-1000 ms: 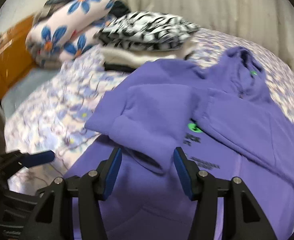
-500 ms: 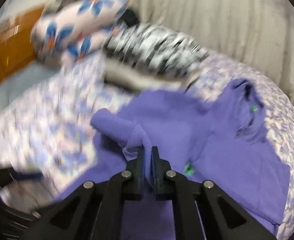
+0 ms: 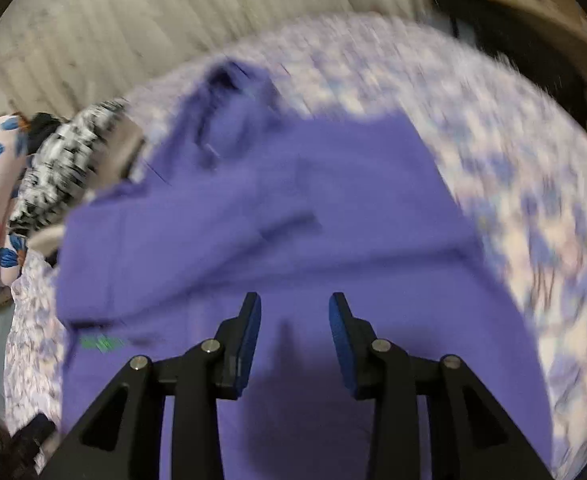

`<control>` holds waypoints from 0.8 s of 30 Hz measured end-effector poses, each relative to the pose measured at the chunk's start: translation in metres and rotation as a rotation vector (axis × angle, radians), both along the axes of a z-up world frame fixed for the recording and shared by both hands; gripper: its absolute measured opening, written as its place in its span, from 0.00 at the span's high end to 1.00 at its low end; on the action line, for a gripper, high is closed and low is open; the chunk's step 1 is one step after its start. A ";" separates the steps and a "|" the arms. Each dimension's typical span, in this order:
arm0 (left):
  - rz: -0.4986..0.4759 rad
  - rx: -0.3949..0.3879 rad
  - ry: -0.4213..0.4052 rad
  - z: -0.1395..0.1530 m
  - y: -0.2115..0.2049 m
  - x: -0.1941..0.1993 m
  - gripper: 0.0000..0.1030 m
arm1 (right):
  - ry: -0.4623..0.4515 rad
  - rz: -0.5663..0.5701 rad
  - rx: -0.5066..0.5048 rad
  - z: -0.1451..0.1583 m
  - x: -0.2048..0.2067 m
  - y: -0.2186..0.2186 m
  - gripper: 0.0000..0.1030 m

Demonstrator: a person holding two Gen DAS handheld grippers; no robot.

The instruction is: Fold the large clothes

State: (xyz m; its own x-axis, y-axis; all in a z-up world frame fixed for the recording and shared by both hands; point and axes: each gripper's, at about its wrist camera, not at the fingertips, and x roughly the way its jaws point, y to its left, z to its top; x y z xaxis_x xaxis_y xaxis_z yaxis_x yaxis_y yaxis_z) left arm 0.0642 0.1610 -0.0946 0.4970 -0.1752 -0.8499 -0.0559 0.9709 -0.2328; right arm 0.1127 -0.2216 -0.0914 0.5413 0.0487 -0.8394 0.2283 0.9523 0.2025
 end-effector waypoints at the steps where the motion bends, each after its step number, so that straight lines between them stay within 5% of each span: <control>1: -0.004 0.003 0.004 -0.001 -0.001 0.002 0.27 | 0.008 0.003 0.012 -0.003 -0.002 -0.004 0.66; 4: -0.017 0.020 0.012 -0.001 -0.006 0.013 0.27 | 0.005 0.025 0.063 -0.003 0.005 -0.012 0.65; 8: -0.019 0.082 0.001 0.000 -0.012 0.037 0.27 | -0.025 0.058 0.155 0.001 0.037 -0.019 0.49; 17: 0.024 0.143 0.059 -0.021 -0.013 0.118 0.27 | 0.014 0.068 0.247 -0.027 0.120 -0.028 0.49; 22: 0.082 0.134 0.108 -0.039 -0.008 0.146 0.27 | -0.024 0.108 0.240 -0.033 0.134 -0.016 0.47; 23: 0.090 0.134 0.111 -0.042 -0.008 0.149 0.27 | -0.028 0.130 0.216 -0.032 0.136 -0.012 0.51; 24: 0.095 0.139 0.110 -0.043 -0.008 0.150 0.27 | -0.036 0.176 0.189 -0.029 0.136 -0.005 0.71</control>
State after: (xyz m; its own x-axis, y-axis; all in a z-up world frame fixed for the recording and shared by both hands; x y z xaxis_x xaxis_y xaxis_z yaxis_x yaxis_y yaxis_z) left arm 0.2139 0.1534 -0.1378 0.4084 -0.0089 -0.9128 -0.1661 0.9825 -0.0840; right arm 0.2491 -0.2270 -0.1204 0.5395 0.2989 -0.7871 0.0516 0.9214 0.3852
